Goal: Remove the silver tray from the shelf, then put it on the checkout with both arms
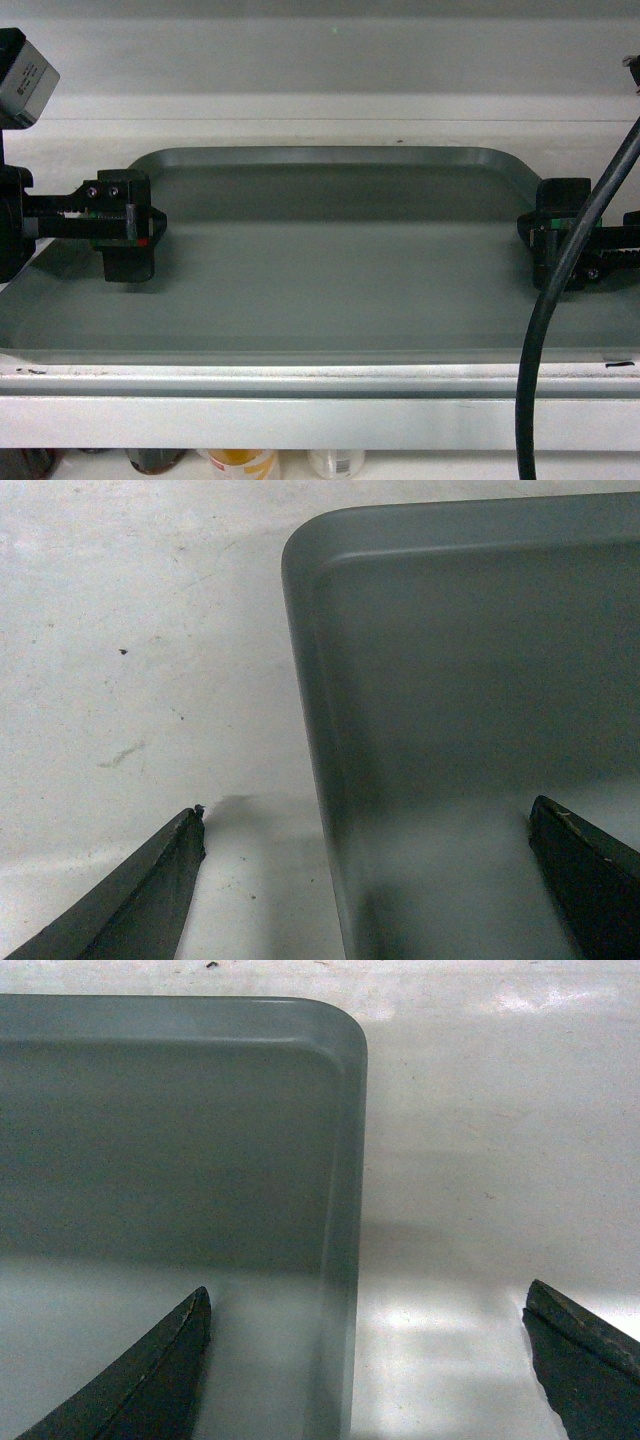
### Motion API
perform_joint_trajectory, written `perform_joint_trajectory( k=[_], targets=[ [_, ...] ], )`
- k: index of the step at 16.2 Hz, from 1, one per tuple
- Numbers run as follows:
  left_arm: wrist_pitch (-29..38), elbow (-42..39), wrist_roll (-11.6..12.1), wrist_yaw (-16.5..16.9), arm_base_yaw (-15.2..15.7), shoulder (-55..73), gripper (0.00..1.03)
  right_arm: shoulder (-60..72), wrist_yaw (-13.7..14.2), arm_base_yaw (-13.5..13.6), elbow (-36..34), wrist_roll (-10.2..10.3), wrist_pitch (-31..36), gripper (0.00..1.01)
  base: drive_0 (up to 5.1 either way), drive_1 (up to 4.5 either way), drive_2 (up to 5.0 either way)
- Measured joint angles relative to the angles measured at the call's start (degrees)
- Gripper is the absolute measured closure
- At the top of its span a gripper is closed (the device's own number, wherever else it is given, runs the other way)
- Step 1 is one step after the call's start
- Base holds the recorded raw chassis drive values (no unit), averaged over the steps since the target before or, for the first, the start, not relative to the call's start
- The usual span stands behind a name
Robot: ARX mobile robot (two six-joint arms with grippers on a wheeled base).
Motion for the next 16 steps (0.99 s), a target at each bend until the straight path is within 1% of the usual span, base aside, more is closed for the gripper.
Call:
perform_joint_trajectory(
  k=[1,2,3,4,5,6,7,11,13,16],
  targets=[
    [-0.1,0.0,-0.2,0.0,-0.1,0.0,0.05,0.0,0.0,0.0,0.0,0.1,0.0,0.13,0.0,0.0,0.0],
    [-0.1,0.0,-0.3,-0.3,-0.2,-0.1,0.05,0.0,0.0,0.0,0.0,0.1,0.0,0.2,0.0,0.0,0.0],
    [0.5,-0.3,-0.4,-1.2,-1.3,-0.3,0.19,0.0,0.0,0.0,0.0,0.1,0.0,0.42,0.0,0.0,0.0],
    [1.2,-1.0,-0.2,-2.4,-2.5,-0.8,0.49,0.0,0.0,0.0,0.0,0.1,0.0,0.73,0.0,0.0,0.0],
    [1.2,-1.3,0.3,-3.8,-2.7,-1.4,0.78,0.0,0.2,0.2,0.0,2.5,0.3,0.98,0.0,0.0,0.0],
    [0.8,-1.4,-2.4,-4.3,-2.7,-2.3,0.99,-0.1,0.5,0.3,0.0,3.7,0.3,0.98,0.0,0.0,0.0],
    [0.5,-1.6,-3.4,-4.3,-2.7,-2.7,0.99,-0.1,0.5,0.3,0.0,3.7,0.3,0.98,0.0,0.0,0.0],
    [-1.0,-1.8,-3.4,-4.8,-3.5,-4.3,0.99,-1.9,1.5,0.5,-0.4,3.7,-2.1,0.98,0.0,0.0,0.0],
    [-1.6,-1.8,-3.0,-5.0,-3.8,-5.7,0.99,-3.2,2.0,0.7,-0.4,3.7,-4.2,0.98,0.0,0.0,0.0],
    [-3.9,-1.0,-1.4,-5.9,-4.4,-7.0,0.99,-6.7,2.9,1.0,0.0,3.7,-8.6,0.98,0.0,0.0,0.0]
  ],
)
